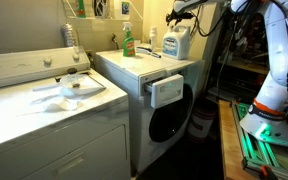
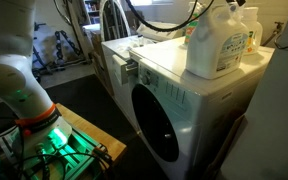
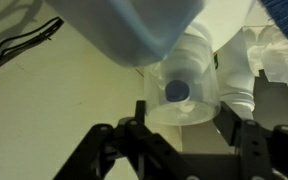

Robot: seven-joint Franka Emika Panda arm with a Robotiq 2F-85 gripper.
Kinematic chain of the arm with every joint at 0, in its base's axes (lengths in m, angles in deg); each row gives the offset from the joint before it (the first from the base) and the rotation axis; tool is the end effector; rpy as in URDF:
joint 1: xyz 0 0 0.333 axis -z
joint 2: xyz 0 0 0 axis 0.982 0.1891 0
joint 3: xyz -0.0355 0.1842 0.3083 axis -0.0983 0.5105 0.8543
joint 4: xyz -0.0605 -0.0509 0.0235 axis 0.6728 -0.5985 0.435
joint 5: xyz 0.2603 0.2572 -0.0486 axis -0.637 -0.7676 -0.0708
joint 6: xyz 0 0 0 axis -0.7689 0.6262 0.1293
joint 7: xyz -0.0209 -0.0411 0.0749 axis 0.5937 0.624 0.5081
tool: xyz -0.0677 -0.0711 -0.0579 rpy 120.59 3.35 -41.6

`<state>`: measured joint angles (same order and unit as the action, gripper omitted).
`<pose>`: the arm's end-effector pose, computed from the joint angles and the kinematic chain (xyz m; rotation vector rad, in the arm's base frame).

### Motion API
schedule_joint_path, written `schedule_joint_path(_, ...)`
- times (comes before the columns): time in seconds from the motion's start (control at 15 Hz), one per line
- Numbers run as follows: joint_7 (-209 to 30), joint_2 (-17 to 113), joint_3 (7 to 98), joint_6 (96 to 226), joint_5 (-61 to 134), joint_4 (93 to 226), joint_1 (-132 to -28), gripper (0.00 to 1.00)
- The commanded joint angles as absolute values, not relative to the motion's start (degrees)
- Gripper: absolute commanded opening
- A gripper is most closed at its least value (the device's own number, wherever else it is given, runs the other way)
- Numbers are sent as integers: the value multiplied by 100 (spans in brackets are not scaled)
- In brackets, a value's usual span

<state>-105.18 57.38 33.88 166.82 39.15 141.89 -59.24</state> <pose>0.5881 -0.4401 0.6205 2.3368 -1.1854 0.8971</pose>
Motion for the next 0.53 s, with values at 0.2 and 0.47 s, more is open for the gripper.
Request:
schedule_joint_path(0.2,-10841,5428,3204,16731,4289,14199,-6152,45)
schedule_joint_path(0.47,-11003,5349,3104,16833,4514,14248,-6256,45)
